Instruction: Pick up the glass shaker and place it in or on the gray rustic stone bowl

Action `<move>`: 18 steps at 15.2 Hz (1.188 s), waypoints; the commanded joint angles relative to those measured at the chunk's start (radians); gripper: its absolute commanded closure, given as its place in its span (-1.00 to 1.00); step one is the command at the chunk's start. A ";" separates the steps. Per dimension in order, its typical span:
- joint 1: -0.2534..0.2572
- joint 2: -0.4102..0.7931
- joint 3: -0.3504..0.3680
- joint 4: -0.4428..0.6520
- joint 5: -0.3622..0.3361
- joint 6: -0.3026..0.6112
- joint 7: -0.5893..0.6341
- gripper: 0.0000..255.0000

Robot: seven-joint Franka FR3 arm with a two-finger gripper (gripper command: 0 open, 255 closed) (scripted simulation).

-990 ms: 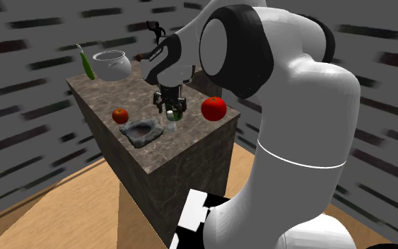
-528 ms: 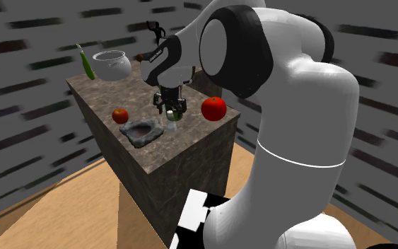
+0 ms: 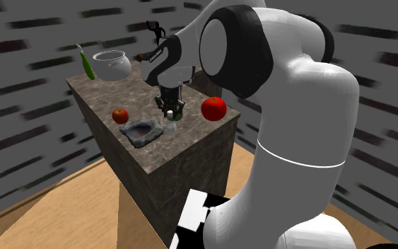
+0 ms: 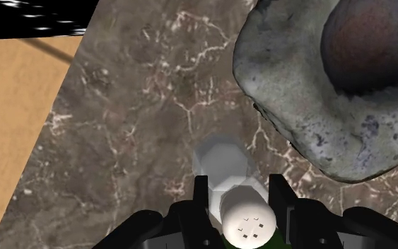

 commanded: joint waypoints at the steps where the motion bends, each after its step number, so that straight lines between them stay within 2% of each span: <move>1: 0.000 0.000 0.000 0.000 0.000 0.000 0.000 1.00; 18: -0.016 -0.085 0.019 0.117 0.052 -0.191 -0.022 1.00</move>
